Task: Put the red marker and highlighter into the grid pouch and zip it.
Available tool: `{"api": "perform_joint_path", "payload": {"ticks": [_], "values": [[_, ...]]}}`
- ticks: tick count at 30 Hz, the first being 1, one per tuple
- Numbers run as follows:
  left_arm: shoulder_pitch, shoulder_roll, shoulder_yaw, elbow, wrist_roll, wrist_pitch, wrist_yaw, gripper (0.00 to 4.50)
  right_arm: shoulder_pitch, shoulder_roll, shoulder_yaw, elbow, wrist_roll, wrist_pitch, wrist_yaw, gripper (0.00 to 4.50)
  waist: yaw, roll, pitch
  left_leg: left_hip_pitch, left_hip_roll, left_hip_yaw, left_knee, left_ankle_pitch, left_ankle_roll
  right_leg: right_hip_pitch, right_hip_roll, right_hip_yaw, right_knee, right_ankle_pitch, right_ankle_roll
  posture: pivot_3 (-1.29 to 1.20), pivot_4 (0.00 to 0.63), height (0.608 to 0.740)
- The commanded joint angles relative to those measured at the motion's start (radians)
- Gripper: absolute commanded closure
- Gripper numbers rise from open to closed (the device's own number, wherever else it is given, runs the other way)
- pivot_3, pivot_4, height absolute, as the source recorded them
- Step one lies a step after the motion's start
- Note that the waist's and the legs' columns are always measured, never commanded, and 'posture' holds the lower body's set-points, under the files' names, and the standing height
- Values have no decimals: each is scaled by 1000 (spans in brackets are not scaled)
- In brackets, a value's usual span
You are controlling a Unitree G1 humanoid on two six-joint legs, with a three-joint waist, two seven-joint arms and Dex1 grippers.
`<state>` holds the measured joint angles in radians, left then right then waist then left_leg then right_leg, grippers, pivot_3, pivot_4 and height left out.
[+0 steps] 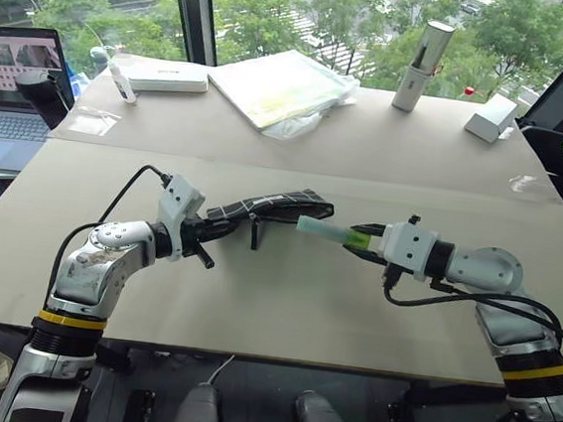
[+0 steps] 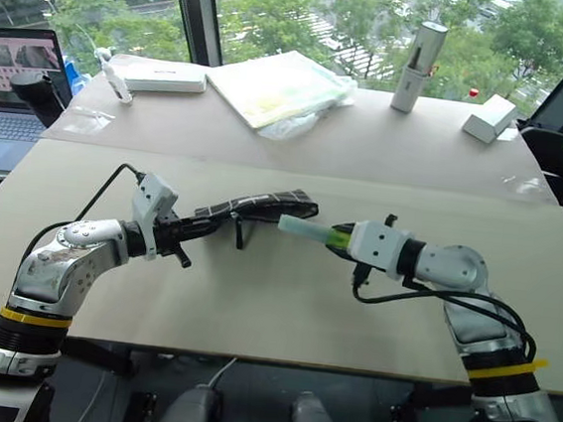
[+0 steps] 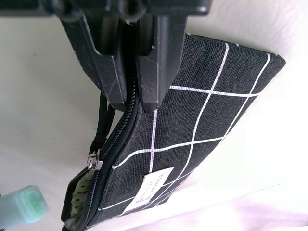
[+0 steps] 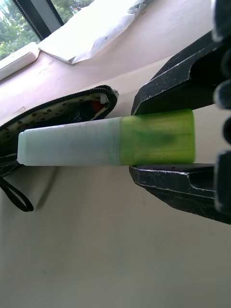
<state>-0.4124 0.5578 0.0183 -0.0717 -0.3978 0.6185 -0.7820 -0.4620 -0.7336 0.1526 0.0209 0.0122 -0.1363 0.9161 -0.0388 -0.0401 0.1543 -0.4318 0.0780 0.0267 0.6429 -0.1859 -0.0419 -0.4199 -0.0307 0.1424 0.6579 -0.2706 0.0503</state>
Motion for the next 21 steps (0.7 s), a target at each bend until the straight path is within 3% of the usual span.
{"api": "perform_joint_path", "payload": {"ticks": [1,21], "values": [[-6,7,2,-25,-3,-12,-8,4500,-42,1,-2,14,-18,-19,5,3429,0,0,0,0,0,0,0,0,0,0,0,0,0,0,0,0,150,740],[2,14,-7,-17,20,-29,-22,4500,-200,58,97,157,-138,-26,35,3429,-1,0,0,0,0,0,0,0,0,0,0,0,0,0,0,0,150,740]]}}
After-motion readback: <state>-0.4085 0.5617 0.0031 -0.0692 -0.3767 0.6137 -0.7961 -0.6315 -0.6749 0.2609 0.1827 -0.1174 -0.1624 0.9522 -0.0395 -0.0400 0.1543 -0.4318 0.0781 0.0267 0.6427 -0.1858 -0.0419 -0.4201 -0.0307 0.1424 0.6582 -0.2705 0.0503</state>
